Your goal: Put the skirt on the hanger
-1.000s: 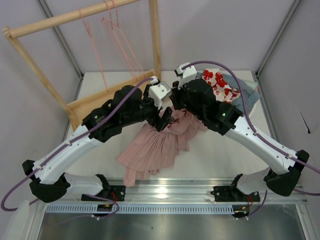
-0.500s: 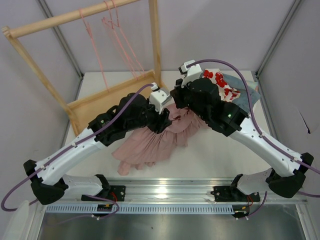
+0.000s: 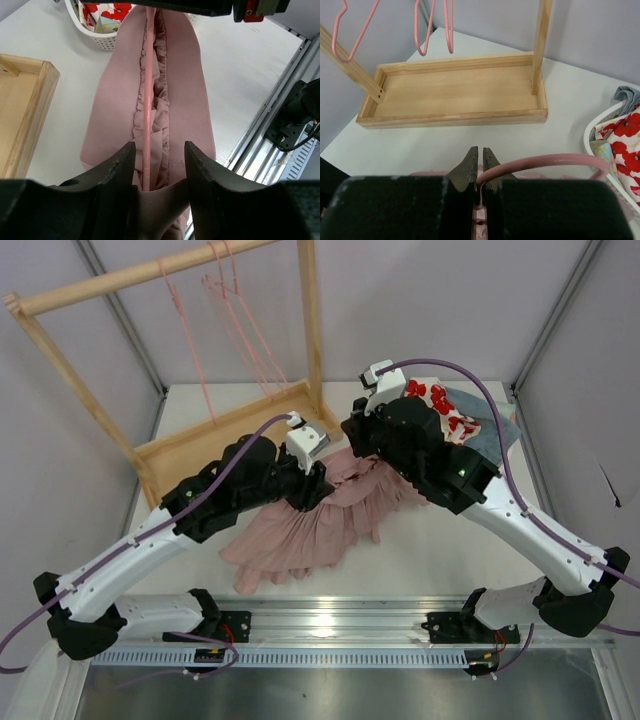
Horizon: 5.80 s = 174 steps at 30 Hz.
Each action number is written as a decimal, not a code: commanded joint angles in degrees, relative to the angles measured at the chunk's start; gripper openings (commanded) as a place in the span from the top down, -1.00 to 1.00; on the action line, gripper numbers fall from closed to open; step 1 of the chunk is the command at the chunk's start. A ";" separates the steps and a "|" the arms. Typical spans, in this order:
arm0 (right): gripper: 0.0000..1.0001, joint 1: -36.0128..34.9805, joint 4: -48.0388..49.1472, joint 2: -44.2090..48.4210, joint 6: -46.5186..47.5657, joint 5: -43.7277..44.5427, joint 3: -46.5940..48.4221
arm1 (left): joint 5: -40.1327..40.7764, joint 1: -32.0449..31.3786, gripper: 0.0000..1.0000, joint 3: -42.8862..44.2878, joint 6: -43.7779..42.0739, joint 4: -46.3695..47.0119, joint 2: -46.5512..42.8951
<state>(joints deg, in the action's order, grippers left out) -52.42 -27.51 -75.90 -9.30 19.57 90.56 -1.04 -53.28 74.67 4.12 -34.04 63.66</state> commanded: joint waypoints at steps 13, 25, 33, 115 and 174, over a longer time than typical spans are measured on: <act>1.00 -3.38 5.27 1.72 -0.90 1.08 1.46 | 2.36 0.10 -0.11 9.78 -5.53 -2.08 1.99; 1.00 -3.83 5.45 2.68 -0.54 1.34 1.46 | -1.94 1.51 0.17 3.38 -1.93 -0.86 2.18; 1.00 -3.91 5.53 2.07 -0.72 1.26 1.81 | -2.48 1.51 0.49 -2.16 0.45 3.19 -3.19; -0.99 15.59 -8.53 11.65 -21.29 -6.91 -10.58 | 51.12 2.65 1.00 -5.42 47.91 -40.49 -25.96; -0.99 24.91 -5.89 8.93 -21.82 -13.95 -17.18 | 34.88 52.66 1.00 39.85 -6.23 1.70 16.94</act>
<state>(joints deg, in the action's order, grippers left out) -27.86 -35.16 -66.02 -31.53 5.74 72.97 38.09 -1.83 113.03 -0.67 -36.34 80.97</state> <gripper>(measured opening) 0.993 0.070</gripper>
